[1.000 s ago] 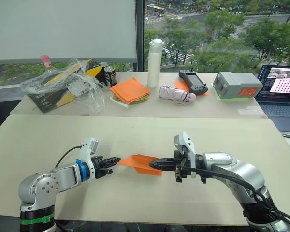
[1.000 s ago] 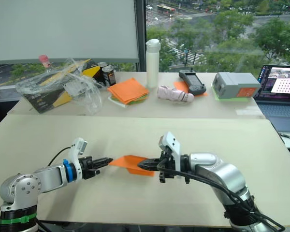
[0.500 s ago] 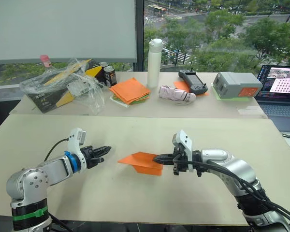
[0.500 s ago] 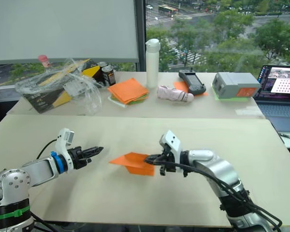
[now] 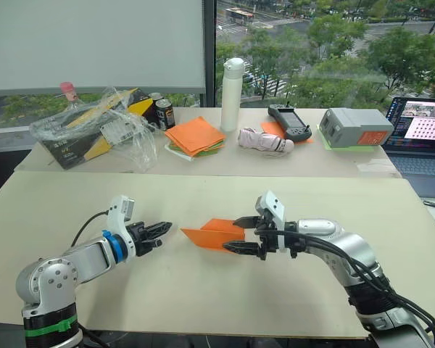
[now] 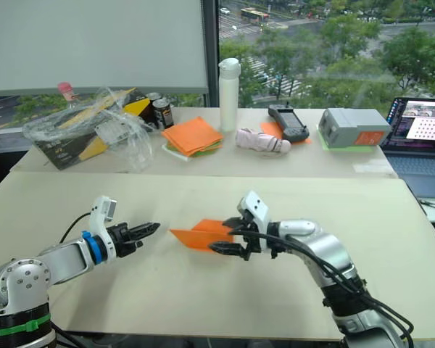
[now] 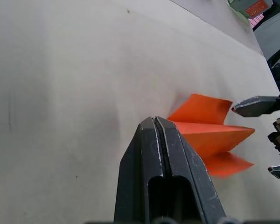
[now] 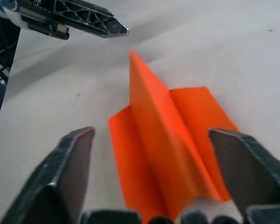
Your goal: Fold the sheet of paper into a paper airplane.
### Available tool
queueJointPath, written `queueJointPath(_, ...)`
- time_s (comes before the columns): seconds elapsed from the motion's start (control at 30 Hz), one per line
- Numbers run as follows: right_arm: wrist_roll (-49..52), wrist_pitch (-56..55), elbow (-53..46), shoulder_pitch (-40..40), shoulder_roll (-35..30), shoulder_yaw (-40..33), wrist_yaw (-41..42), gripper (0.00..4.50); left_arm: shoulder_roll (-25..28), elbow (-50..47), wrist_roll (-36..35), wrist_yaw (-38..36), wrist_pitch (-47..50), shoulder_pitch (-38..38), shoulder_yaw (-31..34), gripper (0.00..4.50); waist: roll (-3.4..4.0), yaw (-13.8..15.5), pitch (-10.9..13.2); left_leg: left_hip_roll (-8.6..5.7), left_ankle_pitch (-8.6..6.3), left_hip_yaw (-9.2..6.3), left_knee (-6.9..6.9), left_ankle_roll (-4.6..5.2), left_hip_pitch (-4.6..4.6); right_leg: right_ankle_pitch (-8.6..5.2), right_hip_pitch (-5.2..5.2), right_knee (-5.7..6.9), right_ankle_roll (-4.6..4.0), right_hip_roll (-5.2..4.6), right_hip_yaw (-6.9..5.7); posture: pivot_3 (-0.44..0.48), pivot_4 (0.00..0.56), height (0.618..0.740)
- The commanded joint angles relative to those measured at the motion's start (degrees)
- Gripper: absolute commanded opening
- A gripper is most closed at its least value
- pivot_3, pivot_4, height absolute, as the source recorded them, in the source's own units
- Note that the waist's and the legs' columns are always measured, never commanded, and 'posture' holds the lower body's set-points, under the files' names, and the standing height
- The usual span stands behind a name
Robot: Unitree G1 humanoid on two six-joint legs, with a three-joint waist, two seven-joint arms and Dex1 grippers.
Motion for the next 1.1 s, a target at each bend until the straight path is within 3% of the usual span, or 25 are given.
queueJointPath(0.03, 2.3, 1.8, -1.2, -2.8, 1.0, -2.4, -0.5, 4.45, 0.0, -2.1, -1.4, 0.3, -1.1, 0.5, 0.1, 0.0, 0.0, 0.0, 0.0, 0.0, 0.0, 0.0, 0.0, 0.0, 0.0, 0.0, 0.0, 0.0, 0.0, 0.0, 0.0, 0.0, 0.15, 0.74)
queueJointPath(0.2, 2.0, 3.8, 0.4, -5.6, 2.3, -2.7, -1.5, 4.45, -0.5, -2.2, -1.8, 0.9, -1.4, 0.7, -0.5, 0.0, 0.0, 0.0, 0.0, 0.0, 0.0, 0.0, 0.0, -0.01, 0.0, 0.0, 0.0, 0.01, 0.0, 0.0, 0.0, 0.0, 0.15, 0.74)
queueJointPath(0.47, -5.2, -2.7, 2.6, -10.4, -0.9, 4.4, 4.0, 4.45, 0.9, -4.1, -4.2, -0.5, -1.1, 1.2, -1.3, 0.0, 0.0, 0.0, 0.0, -0.02, 0.01, 0.0, 0.03, -0.01, -0.04, 0.0, -0.03, 0.01, 0.0, -0.02, -0.01, 0.0, 0.15, 0.74)
queueJointPath(0.73, -10.4, -9.6, 6.2, -12.8, -1.9, 7.6, 8.4, 4.45, 7.7, -8.0, -8.4, -6.9, -2.0, 4.8, -1.7, 0.0, 0.0, -0.1, 0.0, -0.01, 0.02, 0.0, 0.02, -0.03, -0.03, 0.0, -0.05, 0.03, 0.0, -0.02, 0.01, 0.0, 0.15, 0.74)
queueJointPath(1.1, -13.5, -13.6, 7.9, -13.0, -0.4, 8.5, 10.5, 4.45, 19.5, -17.5, -4.5, -23.3, -14.3, 9.3, -5.1, 0.0, 0.03, 0.0, 0.0, 0.0, 0.05, 0.01, 0.01, -0.08, -0.06, 0.0, -0.08, 0.01, -0.01, -0.02, 0.02, 0.0, 0.15, 0.74)
